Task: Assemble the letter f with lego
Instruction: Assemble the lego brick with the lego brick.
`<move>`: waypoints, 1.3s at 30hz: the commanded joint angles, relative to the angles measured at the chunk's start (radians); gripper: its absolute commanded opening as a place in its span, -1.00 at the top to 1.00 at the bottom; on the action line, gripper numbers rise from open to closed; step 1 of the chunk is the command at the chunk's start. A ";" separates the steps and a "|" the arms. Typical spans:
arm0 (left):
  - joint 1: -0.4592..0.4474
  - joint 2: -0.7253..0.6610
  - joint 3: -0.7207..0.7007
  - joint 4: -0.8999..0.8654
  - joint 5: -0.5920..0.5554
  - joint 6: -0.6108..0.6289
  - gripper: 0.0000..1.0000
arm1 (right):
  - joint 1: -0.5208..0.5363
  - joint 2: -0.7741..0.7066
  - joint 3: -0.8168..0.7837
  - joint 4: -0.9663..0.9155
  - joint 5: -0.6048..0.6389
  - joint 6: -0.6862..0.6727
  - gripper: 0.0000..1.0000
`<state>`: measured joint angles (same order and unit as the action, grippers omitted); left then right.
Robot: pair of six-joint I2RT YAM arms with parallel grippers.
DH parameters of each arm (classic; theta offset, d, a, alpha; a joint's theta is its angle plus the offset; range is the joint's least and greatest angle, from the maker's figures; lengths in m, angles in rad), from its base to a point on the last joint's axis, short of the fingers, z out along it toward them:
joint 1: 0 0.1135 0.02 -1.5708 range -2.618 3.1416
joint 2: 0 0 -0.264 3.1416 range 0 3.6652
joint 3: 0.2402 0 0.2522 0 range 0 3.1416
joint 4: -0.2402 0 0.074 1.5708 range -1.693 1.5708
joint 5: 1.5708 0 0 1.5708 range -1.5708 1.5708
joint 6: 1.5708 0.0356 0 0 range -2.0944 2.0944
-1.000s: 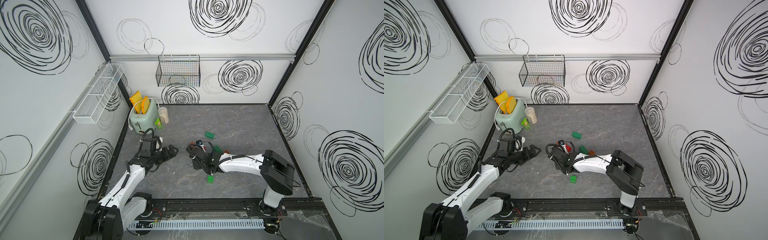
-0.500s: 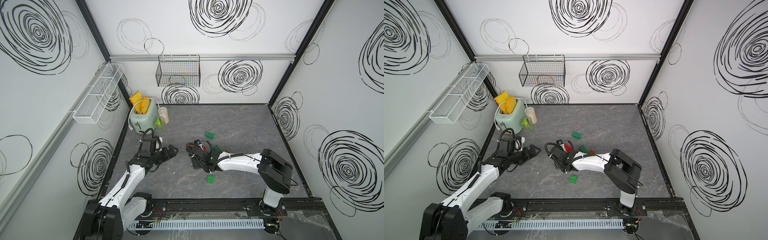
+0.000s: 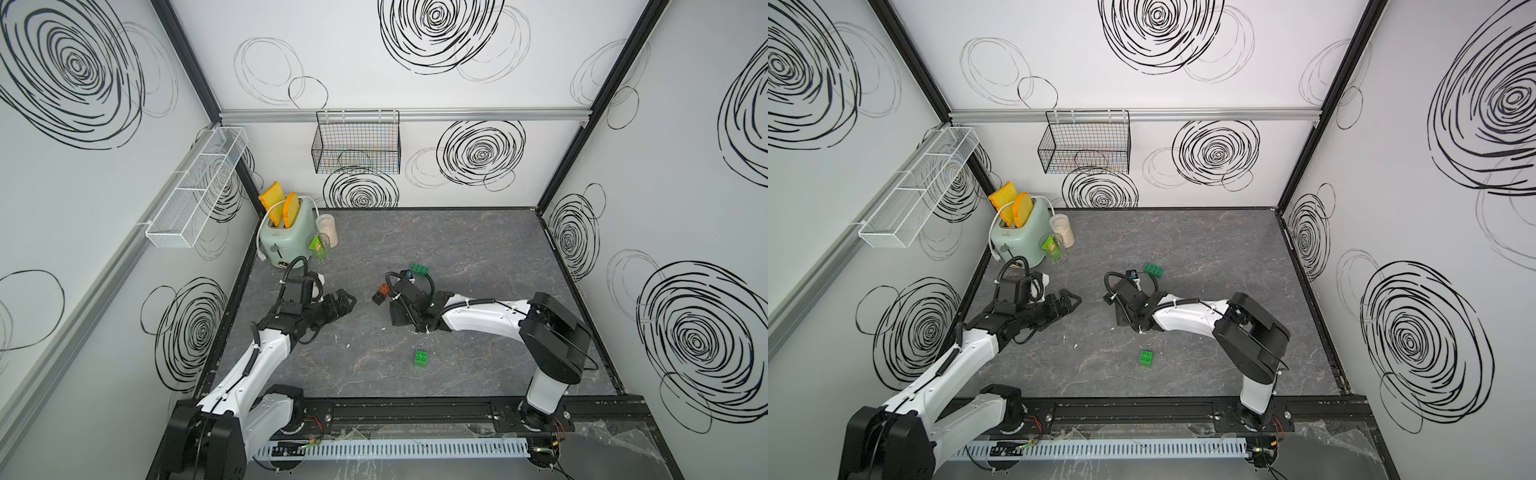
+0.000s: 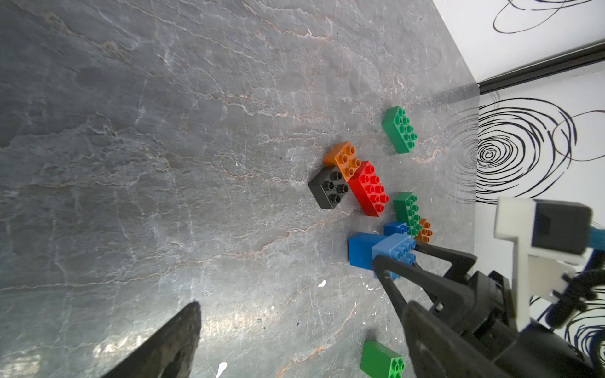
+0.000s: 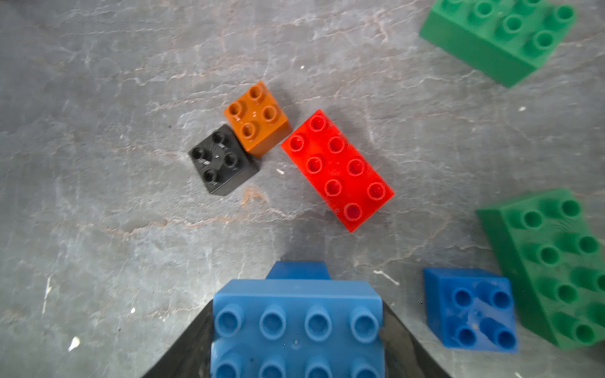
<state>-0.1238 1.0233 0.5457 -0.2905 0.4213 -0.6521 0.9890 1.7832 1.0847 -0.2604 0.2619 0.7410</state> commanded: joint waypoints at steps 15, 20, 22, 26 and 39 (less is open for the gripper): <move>-0.006 -0.009 0.000 0.011 -0.015 0.002 -0.96 | 0.030 0.138 0.067 -0.336 0.028 0.064 -0.58; -0.007 -0.011 0.001 0.011 -0.014 0.003 -0.96 | 0.032 0.117 0.099 -0.351 0.042 0.055 -0.64; -0.007 -0.009 0.003 0.011 -0.015 0.003 -0.96 | 0.032 0.102 0.103 -0.349 0.043 0.047 -0.67; -0.007 -0.013 0.002 0.011 -0.016 0.003 -0.96 | 0.032 0.052 0.106 -0.337 0.047 0.022 -0.77; -0.013 -0.007 0.002 0.010 -0.041 0.003 -0.96 | -0.087 -0.198 0.046 -0.277 0.061 -0.106 -0.98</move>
<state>-0.1287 1.0233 0.5457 -0.2909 0.3981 -0.6518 0.9581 1.6459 1.1698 -0.5316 0.2905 0.6601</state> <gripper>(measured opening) 0.981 0.990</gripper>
